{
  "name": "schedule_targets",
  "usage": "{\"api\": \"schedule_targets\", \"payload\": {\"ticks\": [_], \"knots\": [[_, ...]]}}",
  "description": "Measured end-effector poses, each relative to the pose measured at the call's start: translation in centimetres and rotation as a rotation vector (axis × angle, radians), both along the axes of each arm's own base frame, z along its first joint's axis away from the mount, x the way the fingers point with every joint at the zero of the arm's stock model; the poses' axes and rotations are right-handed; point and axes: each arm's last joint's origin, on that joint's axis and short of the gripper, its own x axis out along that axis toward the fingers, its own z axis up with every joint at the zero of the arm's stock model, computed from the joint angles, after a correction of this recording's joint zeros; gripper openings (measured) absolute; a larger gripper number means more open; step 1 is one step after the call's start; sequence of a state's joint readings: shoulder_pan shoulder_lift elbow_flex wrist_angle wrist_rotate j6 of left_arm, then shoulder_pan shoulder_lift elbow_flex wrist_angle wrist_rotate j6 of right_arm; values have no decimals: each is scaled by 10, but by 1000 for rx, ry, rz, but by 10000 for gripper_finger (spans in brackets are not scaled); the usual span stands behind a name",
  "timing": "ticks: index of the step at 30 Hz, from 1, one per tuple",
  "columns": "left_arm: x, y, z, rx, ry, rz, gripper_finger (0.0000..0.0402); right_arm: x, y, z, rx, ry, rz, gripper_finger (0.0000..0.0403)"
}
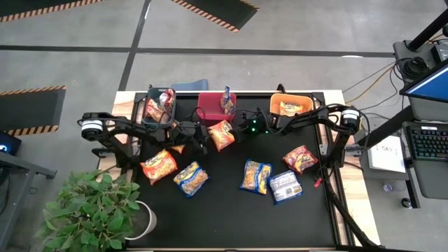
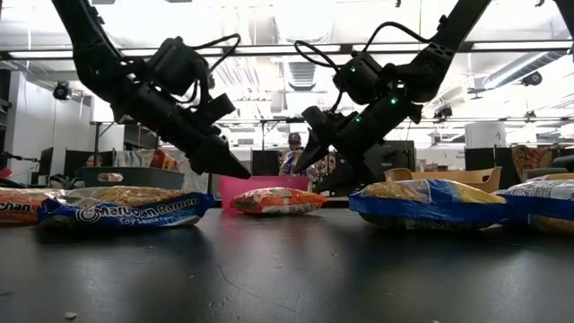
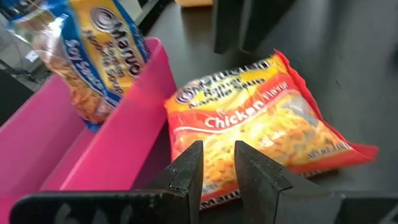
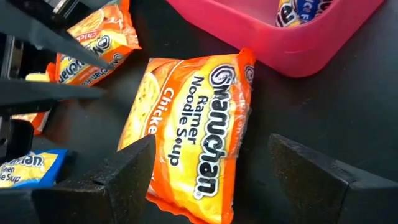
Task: Sort Maruchan noodles
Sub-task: Put the orange noodle pack into the yellow bin
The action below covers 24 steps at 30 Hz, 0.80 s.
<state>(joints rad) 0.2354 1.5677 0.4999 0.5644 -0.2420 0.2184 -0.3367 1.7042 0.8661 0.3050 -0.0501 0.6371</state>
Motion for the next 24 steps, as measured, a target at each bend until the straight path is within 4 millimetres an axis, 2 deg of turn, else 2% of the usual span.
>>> {"api": "schedule_targets", "payload": {"ticks": [7,17,24], "knots": [[-5,5,-7,-5,-46,32,74,0,0,0,-3,1,1,299],[12,10,-37,-21,11,34,74,0,0,0,-2,2,2,306],[9,9,-45,-28,51,34,74,1,0,-10,15,20,-1,306]]}}
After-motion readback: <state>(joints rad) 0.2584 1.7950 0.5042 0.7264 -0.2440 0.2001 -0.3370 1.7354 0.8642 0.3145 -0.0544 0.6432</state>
